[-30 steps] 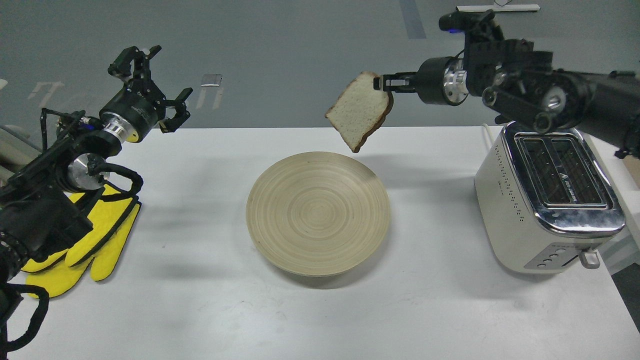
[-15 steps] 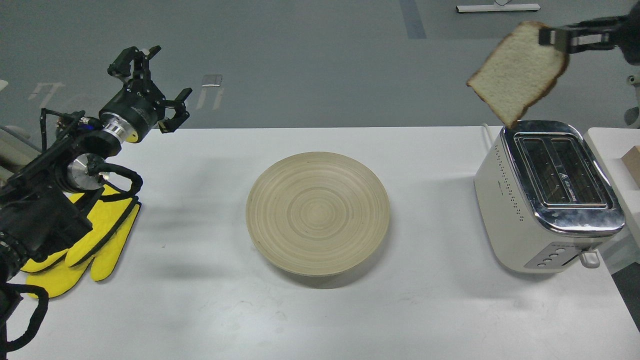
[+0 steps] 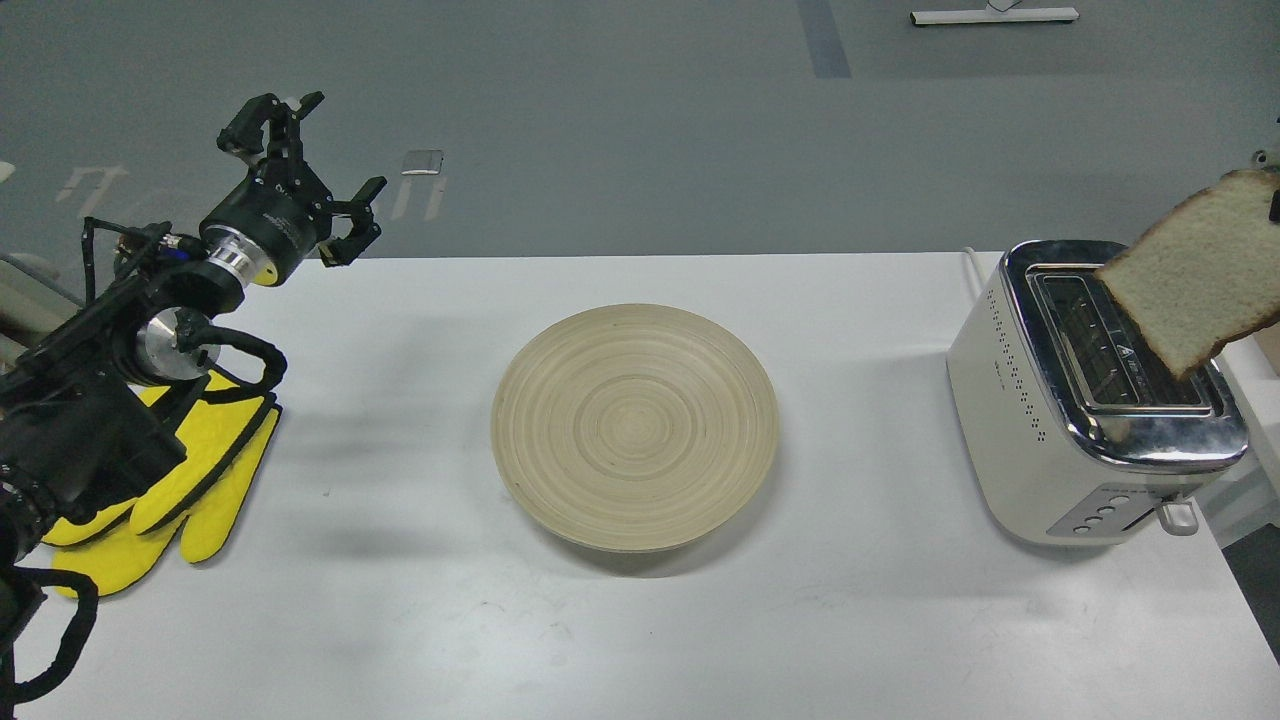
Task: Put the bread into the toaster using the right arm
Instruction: 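Lower the bread slice into the toaster slot with the right gripper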
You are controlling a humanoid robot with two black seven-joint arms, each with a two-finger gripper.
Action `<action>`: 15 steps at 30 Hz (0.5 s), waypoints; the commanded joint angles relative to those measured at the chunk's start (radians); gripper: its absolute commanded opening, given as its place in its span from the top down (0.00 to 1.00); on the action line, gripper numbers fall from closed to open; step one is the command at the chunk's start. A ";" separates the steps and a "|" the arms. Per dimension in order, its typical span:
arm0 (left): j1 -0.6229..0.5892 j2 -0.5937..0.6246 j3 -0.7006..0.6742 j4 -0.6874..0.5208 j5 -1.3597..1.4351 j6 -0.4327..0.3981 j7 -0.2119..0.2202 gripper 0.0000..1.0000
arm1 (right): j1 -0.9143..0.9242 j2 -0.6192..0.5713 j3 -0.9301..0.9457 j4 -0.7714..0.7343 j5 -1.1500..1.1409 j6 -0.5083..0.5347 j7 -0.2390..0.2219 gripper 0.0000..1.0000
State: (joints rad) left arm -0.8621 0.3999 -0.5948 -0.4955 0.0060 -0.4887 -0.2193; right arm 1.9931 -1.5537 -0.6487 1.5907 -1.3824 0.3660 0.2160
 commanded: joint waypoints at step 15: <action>0.000 -0.001 0.000 0.000 0.000 0.000 0.000 0.00 | -0.043 0.043 0.004 0.002 0.259 -0.012 -0.132 1.00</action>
State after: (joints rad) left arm -0.8621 0.4000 -0.5951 -0.4955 0.0060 -0.4887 -0.2193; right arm 1.9505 -1.5219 -0.6422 1.5945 -1.1321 0.3583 0.0890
